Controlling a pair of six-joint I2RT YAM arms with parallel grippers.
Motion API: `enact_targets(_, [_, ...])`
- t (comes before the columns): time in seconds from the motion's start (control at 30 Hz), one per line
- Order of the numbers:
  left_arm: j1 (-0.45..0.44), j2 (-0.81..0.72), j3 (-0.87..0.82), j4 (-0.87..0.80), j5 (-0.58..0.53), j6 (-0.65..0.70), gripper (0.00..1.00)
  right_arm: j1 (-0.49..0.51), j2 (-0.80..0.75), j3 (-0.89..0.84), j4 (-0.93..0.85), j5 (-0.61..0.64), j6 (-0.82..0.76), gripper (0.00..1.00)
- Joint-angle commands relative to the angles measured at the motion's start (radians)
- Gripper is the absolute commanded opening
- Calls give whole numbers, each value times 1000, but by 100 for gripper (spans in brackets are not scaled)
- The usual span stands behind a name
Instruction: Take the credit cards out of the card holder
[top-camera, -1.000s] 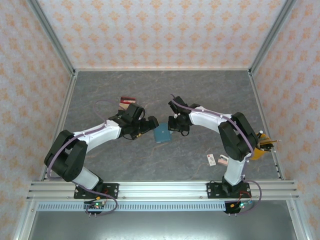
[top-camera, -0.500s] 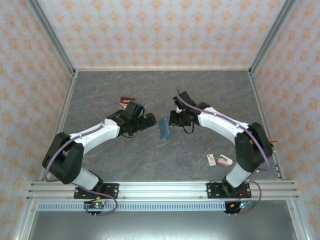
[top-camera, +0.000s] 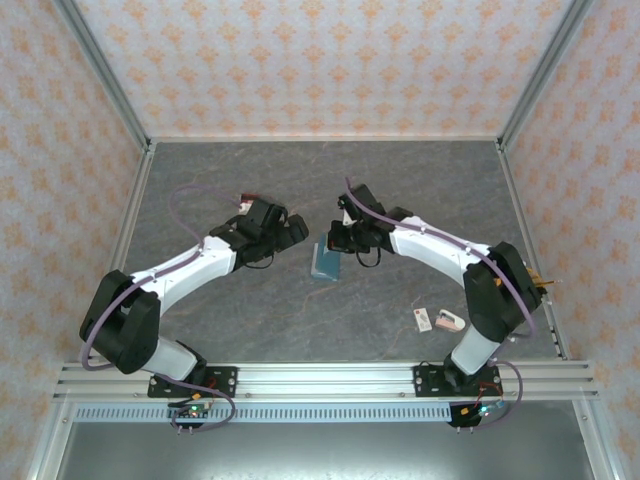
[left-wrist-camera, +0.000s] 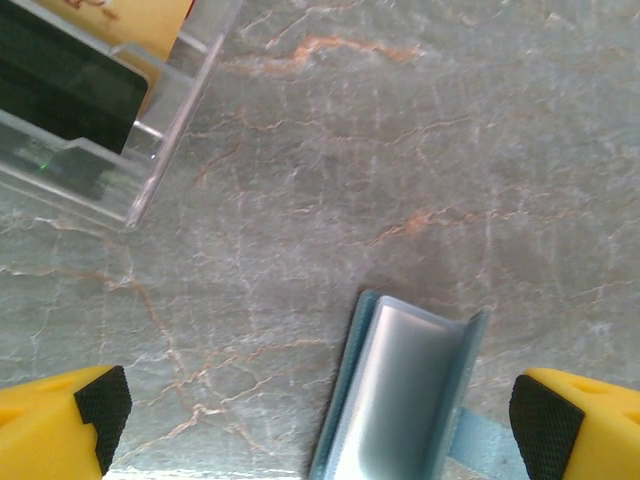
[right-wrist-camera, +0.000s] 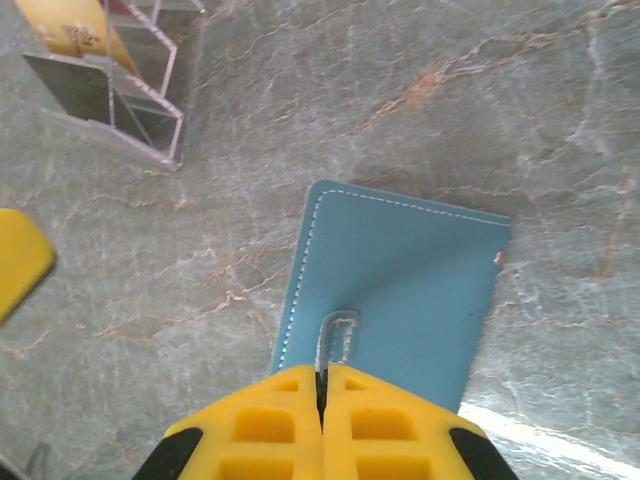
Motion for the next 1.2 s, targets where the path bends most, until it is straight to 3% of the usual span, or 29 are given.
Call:
enact_targets(0.0, [6, 0, 11, 27, -27, -28, 100, -28, -26, 12, -57, 101, -45, 3])
enact_targets(0.2, [2, 44, -1, 118, 112, -44, 100, -113, -61, -33, -109, 122, -112, 3])
enact_targets(0.4, [-22, 119, -5, 211, 220, -70, 93, -136, -91, -87, -122, 184, -196, 3])
enact_targets(0.67, [-97, 189, 65, 99, 199, -45, 84, -148, -21, -68, -153, 269, -215, 3])
enact_targets(0.73, [-99, 198, 80, 91, 203, -37, 73, -148, -2, -63, -149, 284, -216, 3])
enact_targets(0.87, [-99, 218, 126, 41, 176, 2, 64, -148, 45, -54, -141, 297, -214, 3])
enact_targets(1.17, [-100, 344, 263, -63, 195, 66, 58, -148, 90, -83, -85, 324, -208, 3])
